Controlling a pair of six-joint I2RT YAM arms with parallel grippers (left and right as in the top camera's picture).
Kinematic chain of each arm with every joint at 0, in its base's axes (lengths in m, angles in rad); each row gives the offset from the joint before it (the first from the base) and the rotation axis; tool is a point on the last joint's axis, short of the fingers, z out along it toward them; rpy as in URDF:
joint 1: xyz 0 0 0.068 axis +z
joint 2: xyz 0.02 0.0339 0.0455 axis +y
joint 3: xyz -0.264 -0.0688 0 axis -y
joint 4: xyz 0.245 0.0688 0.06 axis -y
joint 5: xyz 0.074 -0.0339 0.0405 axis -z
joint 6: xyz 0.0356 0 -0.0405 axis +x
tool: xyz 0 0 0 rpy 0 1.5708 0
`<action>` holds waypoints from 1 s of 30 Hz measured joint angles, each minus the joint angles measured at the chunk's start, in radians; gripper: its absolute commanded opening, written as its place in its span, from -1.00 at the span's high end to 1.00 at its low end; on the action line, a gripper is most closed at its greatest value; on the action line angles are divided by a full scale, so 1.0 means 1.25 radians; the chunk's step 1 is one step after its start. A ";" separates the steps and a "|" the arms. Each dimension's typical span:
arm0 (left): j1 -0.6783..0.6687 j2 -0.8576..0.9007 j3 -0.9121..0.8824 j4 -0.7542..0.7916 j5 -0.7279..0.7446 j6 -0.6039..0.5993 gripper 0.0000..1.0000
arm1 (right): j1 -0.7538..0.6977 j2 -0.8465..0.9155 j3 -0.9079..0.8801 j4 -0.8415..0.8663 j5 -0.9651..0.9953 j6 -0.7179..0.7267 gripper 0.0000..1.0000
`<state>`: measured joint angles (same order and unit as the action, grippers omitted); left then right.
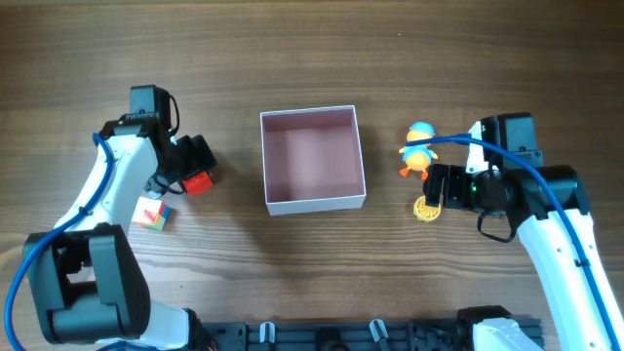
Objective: Pack container
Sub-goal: 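Reach the left gripper to the red toy truck and grasp it, then carry the red truck with the left gripper into the box and release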
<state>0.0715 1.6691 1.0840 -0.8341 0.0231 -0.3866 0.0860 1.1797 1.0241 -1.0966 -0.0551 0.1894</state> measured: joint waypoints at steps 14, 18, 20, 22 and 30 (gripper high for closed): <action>0.000 0.000 0.000 0.013 -0.003 -0.013 0.22 | 0.000 0.000 0.000 -0.015 0.000 0.000 -1.00; 0.000 0.000 0.001 0.012 -0.003 -0.013 0.24 | 0.000 0.000 0.000 -0.016 0.000 0.000 -1.00; 0.000 0.000 0.002 0.009 -0.003 -0.013 0.34 | 0.000 0.000 0.000 -0.016 0.000 0.000 -0.99; 0.000 0.000 0.002 0.007 -0.003 -0.013 0.38 | 0.000 0.000 0.000 -0.017 0.000 0.000 -0.99; 0.000 0.000 0.003 -0.006 -0.003 -0.013 0.53 | 0.000 0.000 0.000 -0.017 0.000 0.000 -1.00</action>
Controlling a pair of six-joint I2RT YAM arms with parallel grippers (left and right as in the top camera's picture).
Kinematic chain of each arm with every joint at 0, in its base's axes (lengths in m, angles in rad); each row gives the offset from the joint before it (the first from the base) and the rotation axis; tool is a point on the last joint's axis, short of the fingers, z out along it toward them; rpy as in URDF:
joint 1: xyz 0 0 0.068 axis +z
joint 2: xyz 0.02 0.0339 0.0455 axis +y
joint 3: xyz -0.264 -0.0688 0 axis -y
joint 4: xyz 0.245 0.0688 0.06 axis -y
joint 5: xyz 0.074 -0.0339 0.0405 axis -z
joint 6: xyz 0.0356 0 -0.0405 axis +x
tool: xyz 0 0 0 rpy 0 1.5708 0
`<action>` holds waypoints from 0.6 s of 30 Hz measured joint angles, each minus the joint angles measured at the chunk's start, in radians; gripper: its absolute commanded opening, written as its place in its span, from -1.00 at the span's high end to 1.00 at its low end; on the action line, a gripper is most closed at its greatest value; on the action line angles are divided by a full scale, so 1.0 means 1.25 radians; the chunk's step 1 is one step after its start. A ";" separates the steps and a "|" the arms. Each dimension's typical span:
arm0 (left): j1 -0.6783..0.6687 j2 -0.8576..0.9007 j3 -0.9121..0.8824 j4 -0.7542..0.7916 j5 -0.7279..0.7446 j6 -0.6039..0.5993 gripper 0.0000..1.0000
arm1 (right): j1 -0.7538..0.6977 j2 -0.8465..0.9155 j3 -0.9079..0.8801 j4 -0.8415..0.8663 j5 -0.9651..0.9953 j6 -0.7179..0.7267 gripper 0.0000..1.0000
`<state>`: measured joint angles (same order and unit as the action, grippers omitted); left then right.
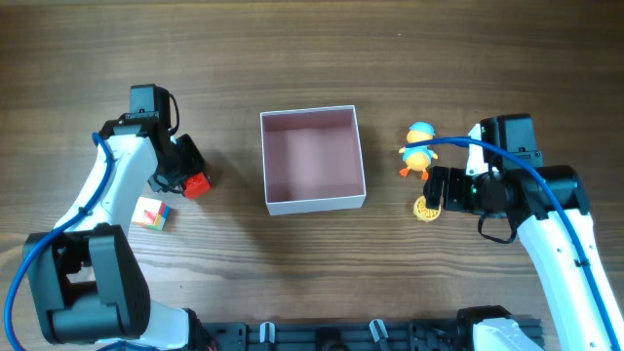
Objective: Pack container
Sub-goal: 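Carry the red truck with the left gripper into the box and release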
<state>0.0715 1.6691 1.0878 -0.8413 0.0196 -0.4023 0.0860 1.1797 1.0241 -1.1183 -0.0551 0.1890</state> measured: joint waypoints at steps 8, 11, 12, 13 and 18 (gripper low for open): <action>0.000 -0.045 0.001 -0.009 0.000 0.000 0.78 | 0.000 0.000 0.000 0.000 0.000 0.000 -1.00; 0.000 -0.110 0.002 -0.009 0.000 0.000 0.88 | 0.000 0.000 0.000 0.000 0.000 0.000 -0.99; 0.000 -0.134 0.002 -0.009 0.000 0.000 0.88 | 0.000 0.000 0.000 0.000 0.000 0.000 -1.00; 0.000 -0.161 0.002 -0.009 0.000 0.000 0.92 | 0.000 0.000 0.000 0.000 0.000 0.000 -1.00; 0.000 -0.254 0.003 -0.016 0.000 0.000 0.92 | 0.000 0.000 0.000 0.000 0.000 0.000 -1.00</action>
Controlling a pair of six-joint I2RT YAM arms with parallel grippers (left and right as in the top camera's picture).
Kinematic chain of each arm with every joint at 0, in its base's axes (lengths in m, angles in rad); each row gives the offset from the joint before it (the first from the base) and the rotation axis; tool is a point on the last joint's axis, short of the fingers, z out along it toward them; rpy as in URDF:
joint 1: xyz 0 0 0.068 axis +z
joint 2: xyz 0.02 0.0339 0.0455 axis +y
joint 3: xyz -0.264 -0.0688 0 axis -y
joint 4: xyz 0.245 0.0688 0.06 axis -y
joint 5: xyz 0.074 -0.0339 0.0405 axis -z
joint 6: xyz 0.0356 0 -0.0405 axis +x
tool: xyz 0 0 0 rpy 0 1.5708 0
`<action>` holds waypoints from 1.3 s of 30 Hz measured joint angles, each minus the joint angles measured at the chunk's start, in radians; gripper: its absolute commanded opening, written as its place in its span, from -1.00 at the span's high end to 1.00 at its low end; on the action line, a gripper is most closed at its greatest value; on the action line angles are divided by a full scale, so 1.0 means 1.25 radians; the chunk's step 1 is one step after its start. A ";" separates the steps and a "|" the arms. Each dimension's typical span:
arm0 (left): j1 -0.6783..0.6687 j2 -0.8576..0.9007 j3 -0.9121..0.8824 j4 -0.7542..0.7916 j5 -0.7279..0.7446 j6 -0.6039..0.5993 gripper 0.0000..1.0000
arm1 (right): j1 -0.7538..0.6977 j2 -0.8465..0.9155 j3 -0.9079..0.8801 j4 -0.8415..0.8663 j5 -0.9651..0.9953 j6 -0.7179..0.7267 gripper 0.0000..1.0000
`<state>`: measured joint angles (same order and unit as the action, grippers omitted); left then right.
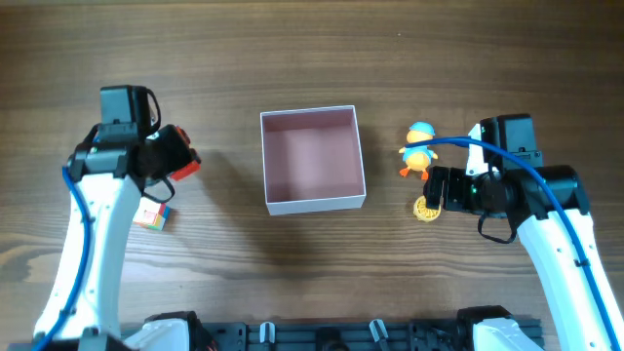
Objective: Pack container
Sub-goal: 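Carry the red truck with the left gripper into the box and release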
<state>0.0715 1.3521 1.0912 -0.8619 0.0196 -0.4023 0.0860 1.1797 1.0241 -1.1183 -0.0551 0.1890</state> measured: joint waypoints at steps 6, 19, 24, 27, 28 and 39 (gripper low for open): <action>-0.036 -0.095 0.002 0.014 0.041 0.002 0.93 | 0.000 0.000 0.000 0.007 0.000 0.000 -1.00; -0.515 0.153 0.099 0.169 -0.081 0.091 0.92 | 0.000 0.000 0.000 0.024 0.000 0.013 -1.00; -0.482 0.302 0.097 0.164 -0.087 0.091 0.84 | 0.000 0.000 0.000 0.015 0.000 0.013 -0.99; -0.441 0.313 0.097 0.171 -0.090 0.091 0.50 | 0.000 0.000 0.000 0.015 0.000 0.013 -0.99; -0.426 0.314 0.097 0.173 -0.092 0.092 0.38 | 0.000 0.000 0.000 0.015 0.000 0.013 -1.00; -0.417 0.319 0.097 0.202 -0.100 0.101 -0.44 | 0.000 0.000 0.000 0.000 0.000 0.013 -1.00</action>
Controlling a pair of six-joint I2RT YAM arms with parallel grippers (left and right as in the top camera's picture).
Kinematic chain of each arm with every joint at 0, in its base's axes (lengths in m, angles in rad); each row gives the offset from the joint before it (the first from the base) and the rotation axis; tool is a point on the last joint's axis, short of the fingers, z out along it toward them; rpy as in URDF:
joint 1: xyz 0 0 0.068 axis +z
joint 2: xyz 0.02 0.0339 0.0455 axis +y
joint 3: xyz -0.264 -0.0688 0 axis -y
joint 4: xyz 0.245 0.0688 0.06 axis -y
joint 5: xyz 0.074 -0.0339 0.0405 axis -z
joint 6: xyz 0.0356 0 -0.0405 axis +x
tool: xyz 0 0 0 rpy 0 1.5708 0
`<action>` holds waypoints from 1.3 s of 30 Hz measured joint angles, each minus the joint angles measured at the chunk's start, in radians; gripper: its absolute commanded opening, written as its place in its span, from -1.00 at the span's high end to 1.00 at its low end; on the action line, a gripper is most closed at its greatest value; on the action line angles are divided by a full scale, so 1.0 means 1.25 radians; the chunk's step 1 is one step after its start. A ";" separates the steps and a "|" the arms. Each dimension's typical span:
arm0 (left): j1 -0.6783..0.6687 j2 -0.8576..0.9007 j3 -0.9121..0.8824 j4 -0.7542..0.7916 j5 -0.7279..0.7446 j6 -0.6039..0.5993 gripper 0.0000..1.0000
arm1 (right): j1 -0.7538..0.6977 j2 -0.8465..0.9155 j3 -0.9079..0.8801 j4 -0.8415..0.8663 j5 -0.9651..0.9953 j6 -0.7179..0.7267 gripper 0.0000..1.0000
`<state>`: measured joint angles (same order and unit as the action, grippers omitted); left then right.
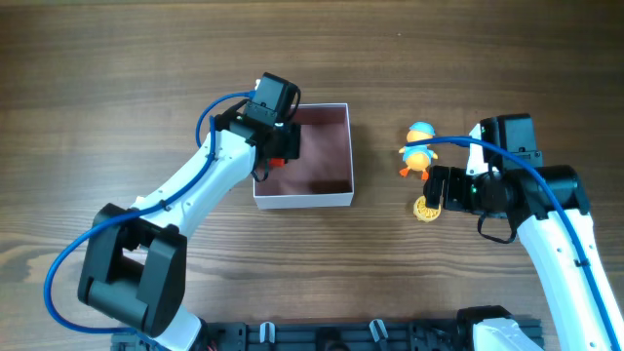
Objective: Pack container
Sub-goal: 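Carry the red truck with the left gripper into the box and release, then move the left gripper to the Rubik's cube and grasp it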
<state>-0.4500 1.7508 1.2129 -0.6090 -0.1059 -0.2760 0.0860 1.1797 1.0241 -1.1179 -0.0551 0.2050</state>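
The white box with a pink floor (331,156) sits mid-table. My left gripper (282,148) reaches over the box's left wall, shut on a small red block (285,152) that hangs just inside the box. My right gripper (432,188) stands open at the right, its fingers pointing left, with nothing between them. It sits between an orange toy duck with a blue cap (418,149) and a yellow ring-shaped piece (425,209), which lies by its lower finger. The multicoloured cube does not show; the left arm covers its place.
The left arm (195,190) stretches diagonally from the lower left to the box. The right arm (556,234) fills the lower right. A black rail (370,336) runs along the table's front edge.
My left gripper, still shut on the red block, has gone from the far left of the table to over the box's left side. The box sits slightly further left. The right arm has not moved.
My left gripper was around the red block on the table at the left, beside the multicoloured cube. It then held the block further up and left, and now holds it over the box. The right gripper stayed by the duck and yellow piece throughout.
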 measured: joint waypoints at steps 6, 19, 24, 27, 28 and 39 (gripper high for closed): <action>-0.005 0.000 0.000 0.000 -0.002 0.002 -0.51 | 0.000 0.000 0.000 0.000 0.000 0.000 -0.99; 0.054 -0.365 0.118 -0.288 -0.091 -0.092 -1.00 | 0.000 0.000 0.000 0.013 0.000 0.000 -0.99; 0.258 -0.481 0.118 -0.476 -0.126 -0.174 -1.00 | 0.000 0.000 0.000 0.013 0.000 0.000 -1.00; 0.365 -0.500 0.118 -0.508 -0.127 -0.185 -1.00 | 0.000 0.000 0.000 0.014 0.000 0.000 -0.99; 0.381 -0.499 0.118 -0.507 -0.120 -0.184 -1.00 | 0.000 0.000 0.000 0.014 0.000 0.000 -0.99; 0.431 -0.472 -0.128 -0.408 -0.076 -0.191 -1.00 | 0.000 0.000 0.000 0.013 0.000 0.000 -0.99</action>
<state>0.0887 1.1606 1.0531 -1.1187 -0.2008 -0.5152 0.0860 1.1797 1.0241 -1.1011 -0.0551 0.2047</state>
